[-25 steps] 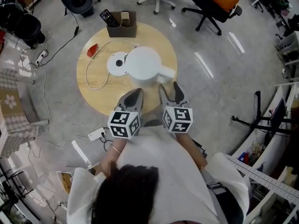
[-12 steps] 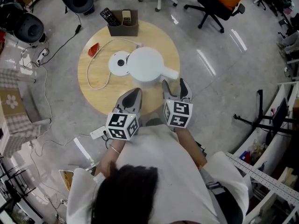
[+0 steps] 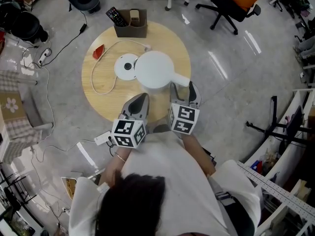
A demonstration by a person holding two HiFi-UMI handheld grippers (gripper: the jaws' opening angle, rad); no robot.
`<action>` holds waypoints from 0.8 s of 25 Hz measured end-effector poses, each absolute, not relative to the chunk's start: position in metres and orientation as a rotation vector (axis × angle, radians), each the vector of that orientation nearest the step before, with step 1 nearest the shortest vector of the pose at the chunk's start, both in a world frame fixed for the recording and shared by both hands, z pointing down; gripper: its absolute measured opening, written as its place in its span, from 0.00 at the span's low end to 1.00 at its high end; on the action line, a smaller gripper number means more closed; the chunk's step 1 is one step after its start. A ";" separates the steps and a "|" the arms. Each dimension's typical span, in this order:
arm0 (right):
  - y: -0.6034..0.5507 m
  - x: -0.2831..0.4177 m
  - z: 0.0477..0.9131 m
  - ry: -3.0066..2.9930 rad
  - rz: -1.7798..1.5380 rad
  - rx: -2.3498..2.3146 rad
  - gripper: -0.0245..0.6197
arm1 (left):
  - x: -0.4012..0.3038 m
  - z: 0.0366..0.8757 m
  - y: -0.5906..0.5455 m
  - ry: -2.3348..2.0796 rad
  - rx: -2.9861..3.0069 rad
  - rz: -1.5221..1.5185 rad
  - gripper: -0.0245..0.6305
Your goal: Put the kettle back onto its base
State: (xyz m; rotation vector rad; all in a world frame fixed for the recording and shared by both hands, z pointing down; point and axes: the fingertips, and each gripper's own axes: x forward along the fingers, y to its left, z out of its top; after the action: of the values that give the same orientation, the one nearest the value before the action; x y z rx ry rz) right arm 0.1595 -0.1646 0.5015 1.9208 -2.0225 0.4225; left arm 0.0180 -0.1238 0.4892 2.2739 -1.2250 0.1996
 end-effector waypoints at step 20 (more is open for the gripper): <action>-0.182 0.173 0.513 -1.911 0.371 2.026 0.47 | 0.005 0.500 -0.124 -1.218 2.239 0.252 0.09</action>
State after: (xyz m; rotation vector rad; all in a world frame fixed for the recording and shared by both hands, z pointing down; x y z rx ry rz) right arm 0.1726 -0.1819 0.5134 2.0262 -1.9107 0.3711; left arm 0.0051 -0.1238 0.5002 2.2389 -1.2183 0.2521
